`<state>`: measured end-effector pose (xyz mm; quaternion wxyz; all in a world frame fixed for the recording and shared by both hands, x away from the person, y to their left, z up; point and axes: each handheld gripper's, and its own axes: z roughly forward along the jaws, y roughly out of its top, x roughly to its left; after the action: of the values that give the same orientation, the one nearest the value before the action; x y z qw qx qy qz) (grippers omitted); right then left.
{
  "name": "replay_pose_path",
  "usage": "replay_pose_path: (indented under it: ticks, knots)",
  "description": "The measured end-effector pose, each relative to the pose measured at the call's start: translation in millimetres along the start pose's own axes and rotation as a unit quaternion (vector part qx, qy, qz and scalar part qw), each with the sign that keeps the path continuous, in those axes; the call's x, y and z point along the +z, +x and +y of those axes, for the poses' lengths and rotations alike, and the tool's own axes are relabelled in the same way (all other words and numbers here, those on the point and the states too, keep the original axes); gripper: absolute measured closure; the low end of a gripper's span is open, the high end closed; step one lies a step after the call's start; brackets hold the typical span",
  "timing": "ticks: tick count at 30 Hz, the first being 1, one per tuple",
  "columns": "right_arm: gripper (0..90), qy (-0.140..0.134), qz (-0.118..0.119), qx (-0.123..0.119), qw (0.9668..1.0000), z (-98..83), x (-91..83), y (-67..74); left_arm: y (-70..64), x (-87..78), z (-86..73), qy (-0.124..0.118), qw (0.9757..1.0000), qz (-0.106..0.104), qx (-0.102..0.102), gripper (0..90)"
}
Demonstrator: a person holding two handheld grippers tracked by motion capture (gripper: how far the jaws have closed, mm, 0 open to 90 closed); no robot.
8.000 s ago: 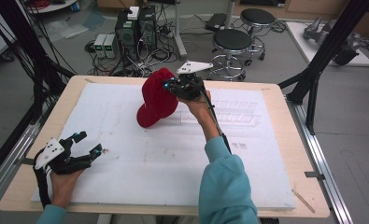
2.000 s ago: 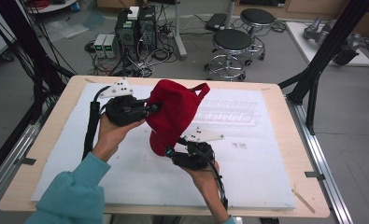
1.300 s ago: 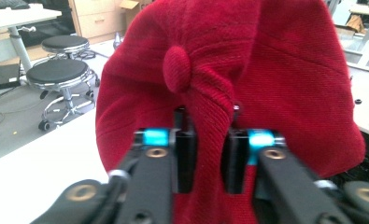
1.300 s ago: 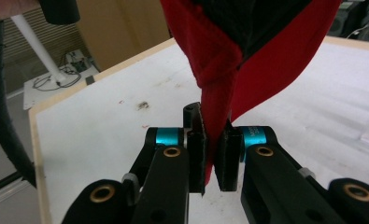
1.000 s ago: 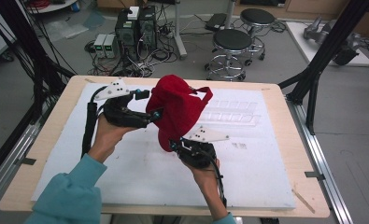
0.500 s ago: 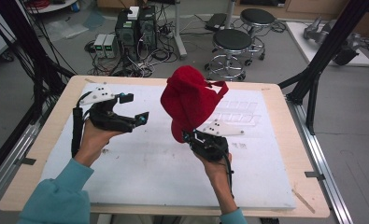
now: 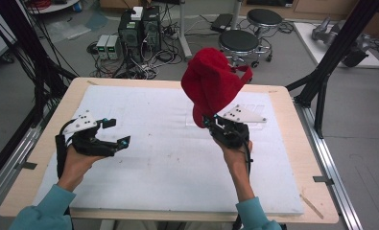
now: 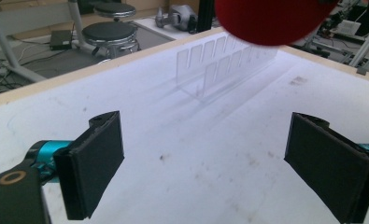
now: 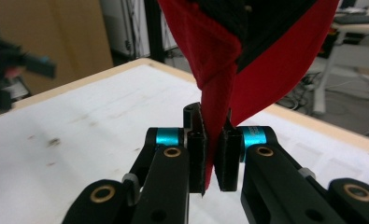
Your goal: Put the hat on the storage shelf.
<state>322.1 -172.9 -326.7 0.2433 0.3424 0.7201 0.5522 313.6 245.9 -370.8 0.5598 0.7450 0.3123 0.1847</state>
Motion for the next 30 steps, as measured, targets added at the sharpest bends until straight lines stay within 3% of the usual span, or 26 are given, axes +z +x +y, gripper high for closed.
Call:
replay_pose_path:
  ticks: [8, 17, 21, 30]
  knots:
    - [85.2, 0.01, -0.012, 0.007, 0.9999, 3.6, 9.9, -27.8, 9.3, -15.8, -36.3, -0.017, 0.9997, 0.016, -0.006, 11.5]
    - [85.2, 0.024, -0.028, 0.01, 0.9993, 0.0, 29.8, -50.5, 13.6, -21.4, -62.2, -0.025, 0.9988, 0.04, -0.013, 10.3]
    - [85.3, 0.033, -0.032, 0.021, 0.9987, -5.1, 40.1, -58.7, 12.9, -24.4, -68.7, -0.044, 0.9977, 0.052, -0.008, 10.2]
    - [85.2, 0.049, -0.034, 0.035, 0.9976, -15.8, 52.7, -70.3, 14.1, -26.1, -79.0, -0.048, 0.9968, 0.062, -0.019, 10.2]
